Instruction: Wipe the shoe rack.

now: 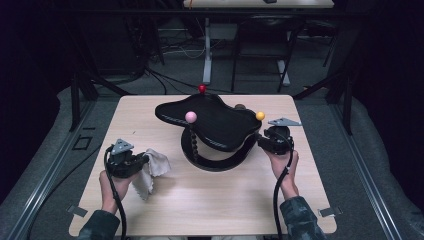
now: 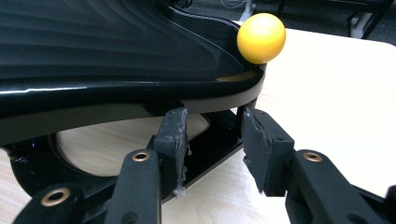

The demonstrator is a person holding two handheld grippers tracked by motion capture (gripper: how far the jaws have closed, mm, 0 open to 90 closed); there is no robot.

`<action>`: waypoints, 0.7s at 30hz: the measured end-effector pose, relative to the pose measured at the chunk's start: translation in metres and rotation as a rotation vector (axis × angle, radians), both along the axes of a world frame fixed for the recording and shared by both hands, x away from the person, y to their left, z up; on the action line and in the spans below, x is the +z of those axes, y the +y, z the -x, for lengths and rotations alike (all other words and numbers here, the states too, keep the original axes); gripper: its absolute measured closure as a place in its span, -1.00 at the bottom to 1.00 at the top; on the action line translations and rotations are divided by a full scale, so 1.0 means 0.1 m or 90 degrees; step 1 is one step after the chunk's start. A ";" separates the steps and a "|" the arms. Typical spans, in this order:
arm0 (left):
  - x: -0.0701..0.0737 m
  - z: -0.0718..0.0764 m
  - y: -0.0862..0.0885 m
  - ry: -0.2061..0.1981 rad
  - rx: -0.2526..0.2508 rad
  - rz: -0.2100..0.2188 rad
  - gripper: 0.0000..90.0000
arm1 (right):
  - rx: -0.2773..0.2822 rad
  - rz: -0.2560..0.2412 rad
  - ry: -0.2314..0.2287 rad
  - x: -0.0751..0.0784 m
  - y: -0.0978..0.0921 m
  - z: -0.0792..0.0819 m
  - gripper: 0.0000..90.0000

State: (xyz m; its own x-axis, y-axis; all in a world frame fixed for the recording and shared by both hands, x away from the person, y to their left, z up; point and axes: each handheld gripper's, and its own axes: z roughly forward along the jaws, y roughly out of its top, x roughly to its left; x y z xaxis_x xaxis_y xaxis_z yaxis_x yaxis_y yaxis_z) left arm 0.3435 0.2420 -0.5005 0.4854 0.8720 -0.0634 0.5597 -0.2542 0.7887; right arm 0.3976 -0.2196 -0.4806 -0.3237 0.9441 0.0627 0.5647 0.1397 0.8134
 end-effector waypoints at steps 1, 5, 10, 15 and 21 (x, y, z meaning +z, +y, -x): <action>0.00 0.00 0.00 0.001 0.001 0.000 0.78 | 0.000 0.000 0.000 0.00 0.00 0.00 0.32; -0.01 -0.01 0.00 0.002 0.001 0.000 0.77 | -0.002 0.000 -0.002 -0.02 0.00 -0.08 0.31; -0.01 -0.01 0.00 0.001 0.000 -0.001 0.77 | -0.006 -0.010 -0.005 -0.04 0.00 -0.15 0.29; -0.01 -0.01 0.00 0.003 0.000 0.000 0.77 | -0.005 -0.005 -0.001 -0.01 0.01 -0.23 0.29; -0.01 -0.01 0.00 0.002 -0.002 -0.001 0.77 | -0.008 -0.001 -0.007 0.00 0.04 -0.34 0.28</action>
State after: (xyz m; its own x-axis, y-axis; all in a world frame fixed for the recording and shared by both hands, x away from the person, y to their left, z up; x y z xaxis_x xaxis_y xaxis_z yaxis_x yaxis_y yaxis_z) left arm 0.3444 0.2420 -0.5015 0.4876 0.8708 -0.0635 0.5610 -0.2567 0.7870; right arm 0.4321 -0.2156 -0.4802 -0.3129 0.9479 0.0600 0.5574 0.1321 0.8197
